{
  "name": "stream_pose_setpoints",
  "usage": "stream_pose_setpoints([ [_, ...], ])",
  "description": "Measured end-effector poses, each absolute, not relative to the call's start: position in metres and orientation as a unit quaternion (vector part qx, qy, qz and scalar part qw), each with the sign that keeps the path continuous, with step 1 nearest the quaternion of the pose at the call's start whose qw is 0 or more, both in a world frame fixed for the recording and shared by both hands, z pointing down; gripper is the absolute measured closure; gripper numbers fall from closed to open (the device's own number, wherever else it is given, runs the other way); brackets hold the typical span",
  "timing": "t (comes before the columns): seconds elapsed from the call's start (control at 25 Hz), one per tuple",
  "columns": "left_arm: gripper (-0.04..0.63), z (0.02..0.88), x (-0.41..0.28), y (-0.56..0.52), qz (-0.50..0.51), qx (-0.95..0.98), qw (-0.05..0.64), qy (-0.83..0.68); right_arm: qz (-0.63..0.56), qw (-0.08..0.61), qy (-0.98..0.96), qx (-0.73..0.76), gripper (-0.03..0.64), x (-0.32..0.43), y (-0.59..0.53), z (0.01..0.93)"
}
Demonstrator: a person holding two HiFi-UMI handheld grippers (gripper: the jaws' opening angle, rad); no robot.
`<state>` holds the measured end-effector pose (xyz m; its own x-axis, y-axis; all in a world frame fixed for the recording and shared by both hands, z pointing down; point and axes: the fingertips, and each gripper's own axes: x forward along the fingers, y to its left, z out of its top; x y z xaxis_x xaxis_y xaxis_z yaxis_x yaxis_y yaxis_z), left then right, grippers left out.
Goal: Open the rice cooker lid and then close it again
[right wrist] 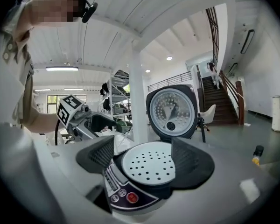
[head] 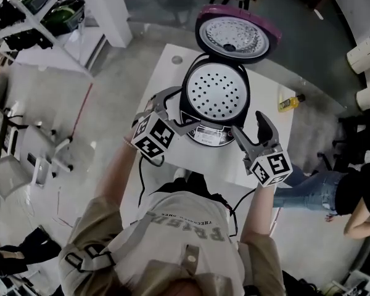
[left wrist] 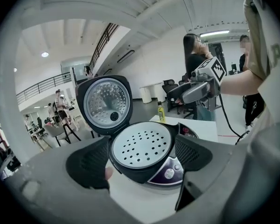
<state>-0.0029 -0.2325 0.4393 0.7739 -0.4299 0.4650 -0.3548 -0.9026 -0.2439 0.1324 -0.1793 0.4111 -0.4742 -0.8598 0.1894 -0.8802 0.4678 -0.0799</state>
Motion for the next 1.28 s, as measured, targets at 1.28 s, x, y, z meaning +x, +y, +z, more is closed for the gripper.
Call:
stream_pose_setpoints([
  [1.28, 0.140, 0.338, 0.037, -0.426, -0.266, -0.902, 0.168, 0.296, -0.023, 0.075, -0.852, 0.518, 0.225, 0.217, -0.371, 0.313],
])
